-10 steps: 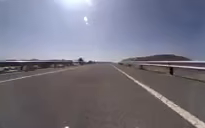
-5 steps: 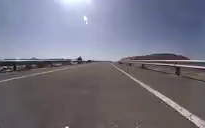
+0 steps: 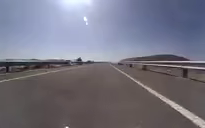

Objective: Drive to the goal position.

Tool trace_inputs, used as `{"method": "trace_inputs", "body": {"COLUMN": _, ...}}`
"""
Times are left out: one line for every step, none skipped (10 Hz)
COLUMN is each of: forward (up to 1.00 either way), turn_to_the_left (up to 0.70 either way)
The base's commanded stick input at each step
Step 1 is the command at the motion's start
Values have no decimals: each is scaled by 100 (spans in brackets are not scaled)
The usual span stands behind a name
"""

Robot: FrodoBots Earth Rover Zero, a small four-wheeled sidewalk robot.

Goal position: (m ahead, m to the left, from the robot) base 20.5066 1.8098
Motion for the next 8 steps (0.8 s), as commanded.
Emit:
{"method": "trace_inputs", "body": {"forward": 100, "turn_to_the_left": 0}}
{"method": "trace_inputs", "body": {"forward": 100, "turn_to_the_left": 0}}
{"method": "trace_inputs", "body": {"forward": 100, "turn_to_the_left": 0}}
{"method": "trace_inputs", "body": {"forward": 100, "turn_to_the_left": 0}}
{"method": "trace_inputs", "body": {"forward": 100, "turn_to_the_left": 0}}
{"method": "trace_inputs", "body": {"forward": 100, "turn_to_the_left": 0}}
{"method": "trace_inputs", "body": {"forward": 100, "turn_to_the_left": 0}}
{"method": "trace_inputs", "body": {"forward": 100, "turn_to_the_left": 0}}
